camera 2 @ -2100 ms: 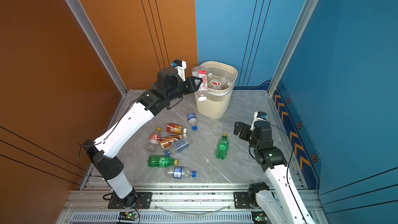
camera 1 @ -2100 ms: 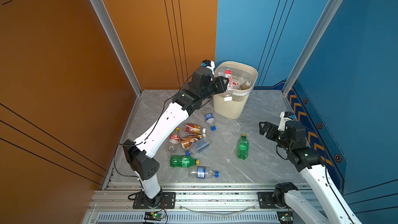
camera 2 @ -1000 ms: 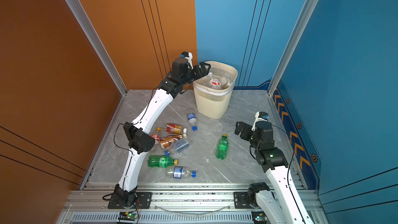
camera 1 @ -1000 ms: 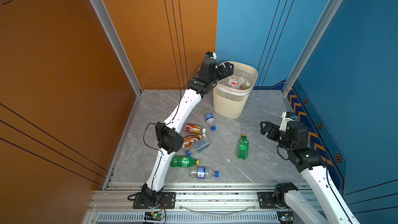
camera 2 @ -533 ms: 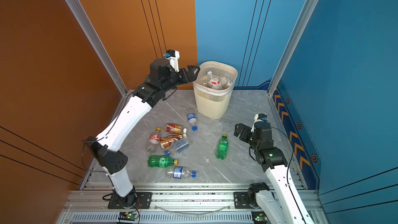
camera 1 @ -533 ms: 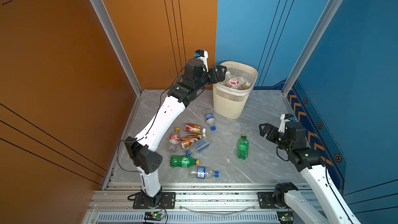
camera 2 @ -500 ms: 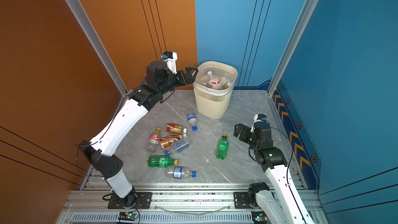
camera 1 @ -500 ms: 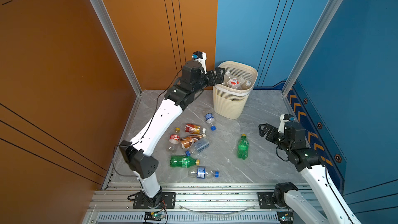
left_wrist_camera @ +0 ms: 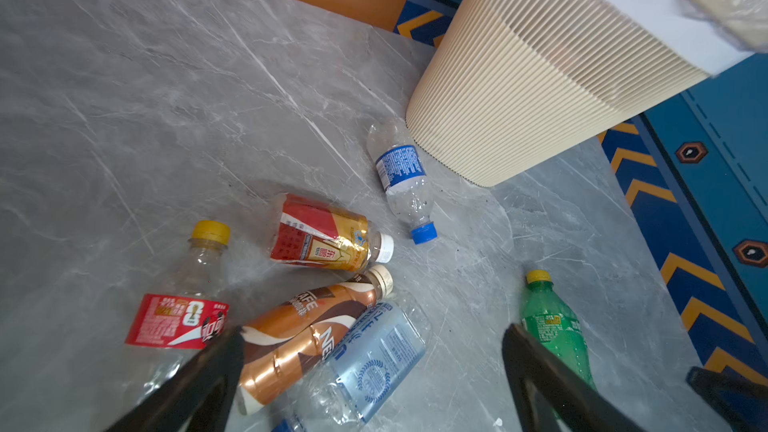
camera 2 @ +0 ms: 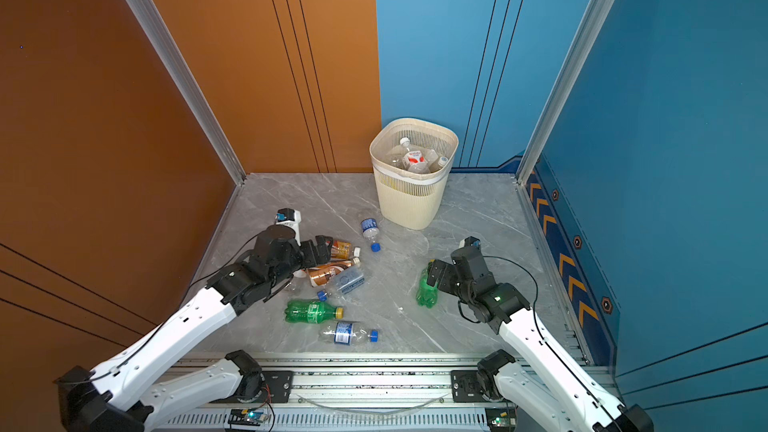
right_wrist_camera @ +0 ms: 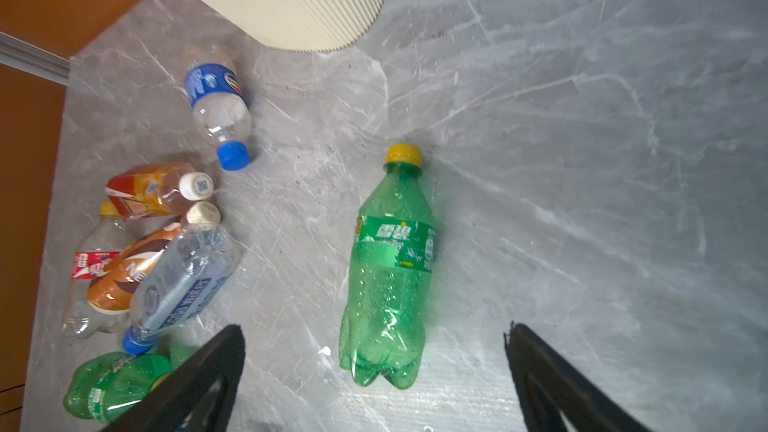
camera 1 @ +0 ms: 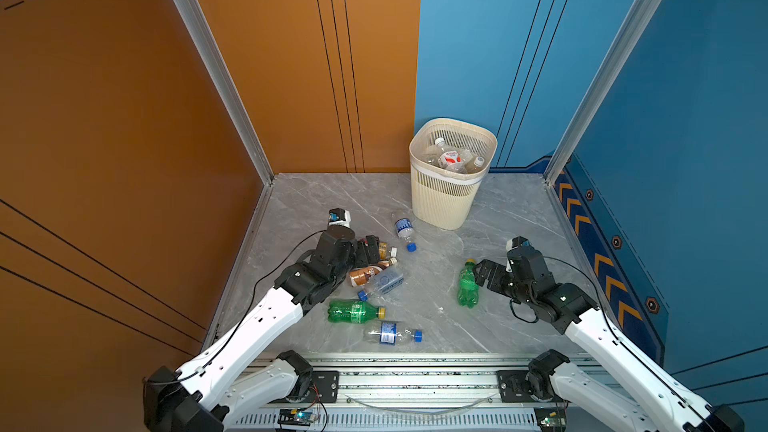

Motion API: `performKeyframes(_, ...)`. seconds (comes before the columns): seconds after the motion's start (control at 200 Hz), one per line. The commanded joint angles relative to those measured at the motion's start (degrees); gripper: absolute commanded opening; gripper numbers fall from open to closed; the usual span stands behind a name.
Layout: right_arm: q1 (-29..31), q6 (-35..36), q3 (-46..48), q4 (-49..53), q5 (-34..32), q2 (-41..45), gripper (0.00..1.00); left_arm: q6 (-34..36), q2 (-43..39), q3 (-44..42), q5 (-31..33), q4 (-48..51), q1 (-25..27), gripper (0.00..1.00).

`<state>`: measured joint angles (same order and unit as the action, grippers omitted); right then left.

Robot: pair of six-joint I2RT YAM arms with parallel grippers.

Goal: Put the plastic bottles in the bin
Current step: 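Withdraw the left gripper while the right gripper reaches for the green yellow-capped bottle, then close the right gripper around the green yellow-capped bottle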

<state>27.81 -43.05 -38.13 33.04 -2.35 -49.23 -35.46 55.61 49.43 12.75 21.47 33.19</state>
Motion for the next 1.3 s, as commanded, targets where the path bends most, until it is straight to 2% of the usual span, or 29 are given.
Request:
performKeyframes(0.0, 3.23, -5.09, 1.99, 0.49, -3.95, -1.49, 1.0, -1.01, -3.72, -1.15, 3.61, 3.96, -0.53, 0.98)
performKeyframes(0.205, 7.72, -6.96, 2.4, -2.16, -7.8, -6.32, 1.0, -1.86, -8.99, -4.35, 5.25, 6.37, -1.74, 0.98)
performKeyframes(0.325, 8.25, -6.71, 2.4, -5.3, -8.67, -9.74, 1.0, -1.48, -11.03, -5.35, 5.39, 8.83, -3.49, 0.98)
performKeyframes(0.581, 8.36, -5.47, 1.75, -10.59, -9.63, -19.01, 0.93, -2.5, -15.01, -7.96, 2.74, 10.31, -8.08, 0.98)
performKeyframes(0.846, 8.04, -4.78, 1.41, -15.25, -8.96, -27.41, 0.83, -2.68, -16.57, -9.4, 0.51, 11.62, -12.27, 0.97)
performKeyframes(0.931, 8.09, -4.82, 1.1, -16.18, -8.37, -29.34, 0.76, -2.77, -16.77, -9.67, -0.17, 11.86, -13.48, 0.97)
performKeyframes(1.162, 8.13, -3.69, 0.0, -16.28, -8.96, -30.35, 0.58, -3.21, -17.83, -10.66, -1.53, 11.84, -15.48, 0.98)
performKeyframes(1.297, 8.09, -3.1, -0.53, -15.79, -9.13, -29.65, 0.51, -3.46, -18.05, -11.26, -2.43, 11.95, -16.81, 0.98)
